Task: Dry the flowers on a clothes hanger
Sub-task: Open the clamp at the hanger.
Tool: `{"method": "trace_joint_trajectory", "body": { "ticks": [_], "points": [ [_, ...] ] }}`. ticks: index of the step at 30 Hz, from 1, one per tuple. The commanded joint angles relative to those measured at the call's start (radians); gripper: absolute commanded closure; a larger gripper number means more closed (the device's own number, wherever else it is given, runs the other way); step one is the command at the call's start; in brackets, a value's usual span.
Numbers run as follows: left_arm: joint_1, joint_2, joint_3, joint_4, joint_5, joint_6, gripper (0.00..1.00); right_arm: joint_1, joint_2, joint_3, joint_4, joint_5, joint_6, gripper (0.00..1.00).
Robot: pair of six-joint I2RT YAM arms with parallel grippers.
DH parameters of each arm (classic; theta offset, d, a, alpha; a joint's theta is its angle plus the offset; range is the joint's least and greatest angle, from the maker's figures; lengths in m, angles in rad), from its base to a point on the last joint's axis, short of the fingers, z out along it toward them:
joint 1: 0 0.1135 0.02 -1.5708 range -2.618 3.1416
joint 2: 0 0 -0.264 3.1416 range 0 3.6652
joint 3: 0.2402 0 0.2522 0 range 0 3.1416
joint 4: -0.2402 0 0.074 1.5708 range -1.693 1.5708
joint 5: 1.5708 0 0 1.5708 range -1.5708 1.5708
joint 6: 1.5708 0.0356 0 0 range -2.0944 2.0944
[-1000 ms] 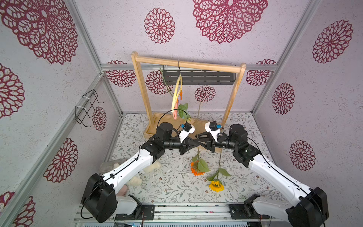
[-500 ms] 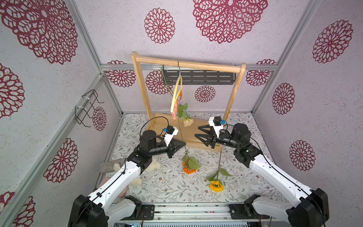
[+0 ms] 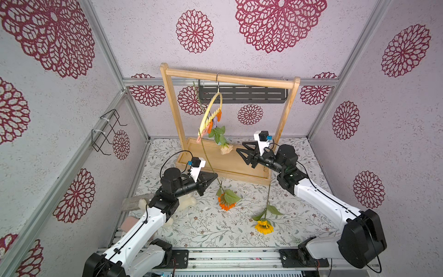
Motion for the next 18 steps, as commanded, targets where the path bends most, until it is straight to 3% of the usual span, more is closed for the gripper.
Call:
{"method": "trace_joint_trajectory", "body": {
  "ticks": [1, 9, 18],
  "points": [
    [-0.011, -0.08, -0.03, 0.046, -0.082, 0.063, 1.0, -0.008, 0.023, 0.046, 0.107, -0.021, 0.033, 0.47],
    [-0.01, -0.217, -0.05, -0.012, -0.26, 0.123, 1.0, -0.007, 0.137, 0.135, 0.07, -0.067, -0.01, 0.46],
    [0.153, -0.054, 0.102, -0.125, -0.216, 0.003, 1.0, -0.034, 0.297, 0.32, 0.016, -0.136, -0.005, 0.39]
  ]
}}
